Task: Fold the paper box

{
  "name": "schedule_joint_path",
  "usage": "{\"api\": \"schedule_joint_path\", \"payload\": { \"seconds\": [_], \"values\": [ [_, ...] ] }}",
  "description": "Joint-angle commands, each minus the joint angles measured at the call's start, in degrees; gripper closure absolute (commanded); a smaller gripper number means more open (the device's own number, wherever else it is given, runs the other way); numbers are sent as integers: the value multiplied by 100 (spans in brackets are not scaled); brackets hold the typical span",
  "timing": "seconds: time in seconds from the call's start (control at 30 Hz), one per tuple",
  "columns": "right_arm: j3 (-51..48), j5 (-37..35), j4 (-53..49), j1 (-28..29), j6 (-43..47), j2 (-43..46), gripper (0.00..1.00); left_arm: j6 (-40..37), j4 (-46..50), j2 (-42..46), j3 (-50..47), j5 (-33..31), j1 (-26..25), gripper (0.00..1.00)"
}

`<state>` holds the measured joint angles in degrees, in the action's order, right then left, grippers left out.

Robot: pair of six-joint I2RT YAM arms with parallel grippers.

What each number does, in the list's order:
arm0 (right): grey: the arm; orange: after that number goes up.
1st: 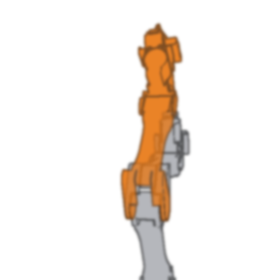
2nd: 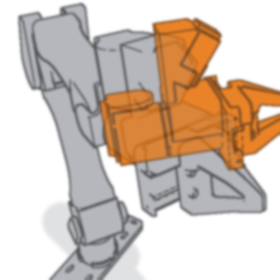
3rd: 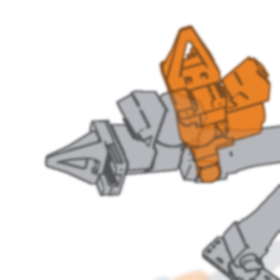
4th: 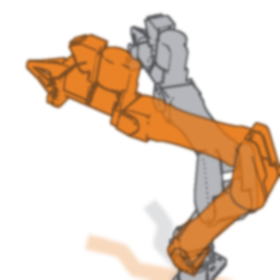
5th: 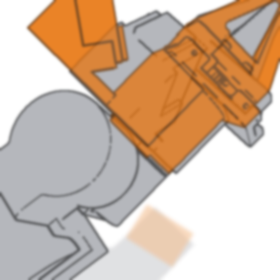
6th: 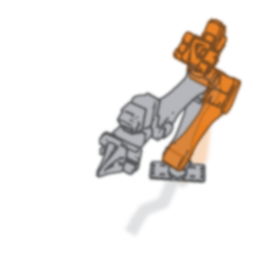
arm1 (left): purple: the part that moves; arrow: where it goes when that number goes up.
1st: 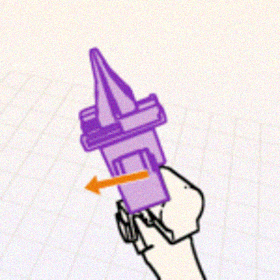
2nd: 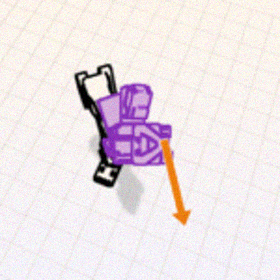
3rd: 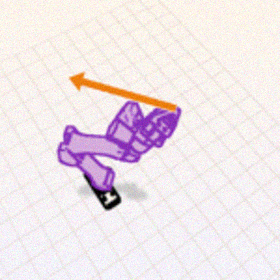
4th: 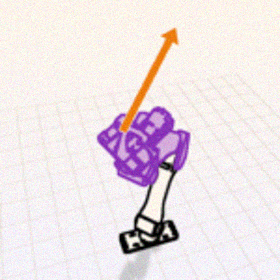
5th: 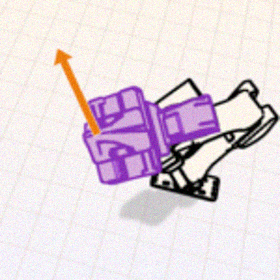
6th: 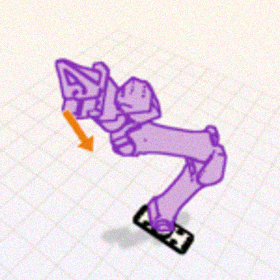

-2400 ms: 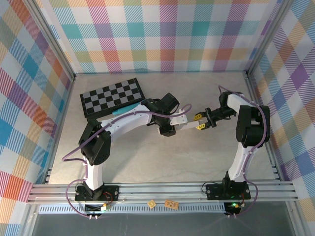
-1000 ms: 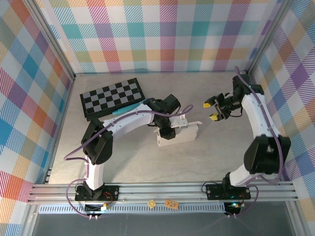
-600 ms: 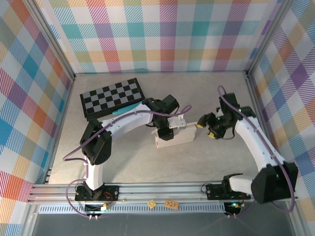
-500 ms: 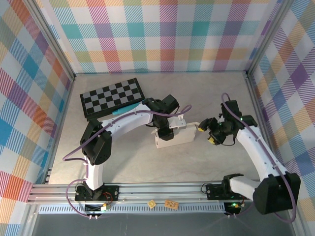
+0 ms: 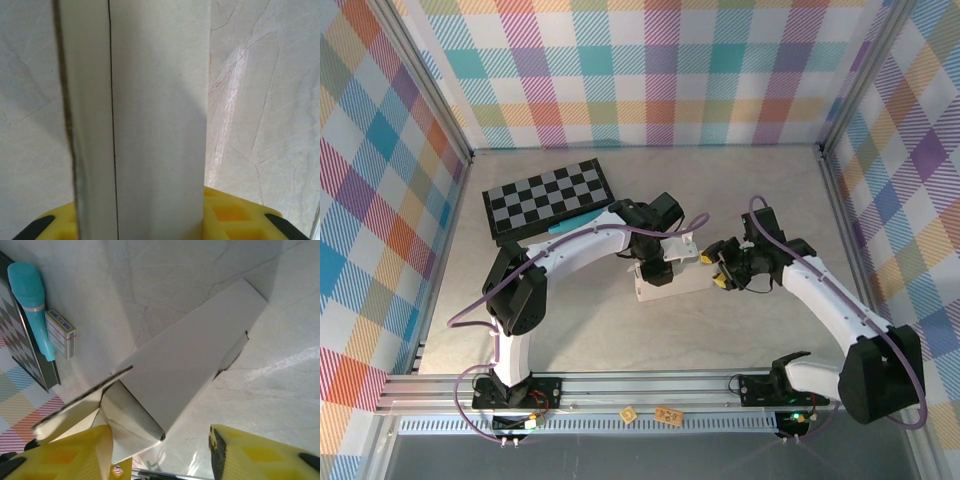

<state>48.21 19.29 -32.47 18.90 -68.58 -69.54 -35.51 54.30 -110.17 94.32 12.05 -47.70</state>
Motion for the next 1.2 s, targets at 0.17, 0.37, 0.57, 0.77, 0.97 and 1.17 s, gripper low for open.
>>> {"api": "schedule_joint_path", "payload": {
  "seconds": [0.17,0.37,0.57,0.77,0.97,1.17],
  "values": [
    [-7,-223,-469,44,56,-152,60,49,370,-118,111,-202,-12,66],
    [532,-220,-1147,40,507,-422,57,86,329,-163,174,-265,-33,64],
    [1419,-530,-1414,35,1734,-50,47,53,353,-128,139,-316,-40,68],
    [1971,-1800,-1585,10,4394,564,52,29,337,-95,104,-353,-44,69],
    [1316,-1823,-1249,-19,6454,725,58,-62,325,-91,34,-317,-40,69],
    [1299,-1070,-1565,-3,7670,373,76,-202,336,-101,-45,-302,-29,69]
  ]
}}
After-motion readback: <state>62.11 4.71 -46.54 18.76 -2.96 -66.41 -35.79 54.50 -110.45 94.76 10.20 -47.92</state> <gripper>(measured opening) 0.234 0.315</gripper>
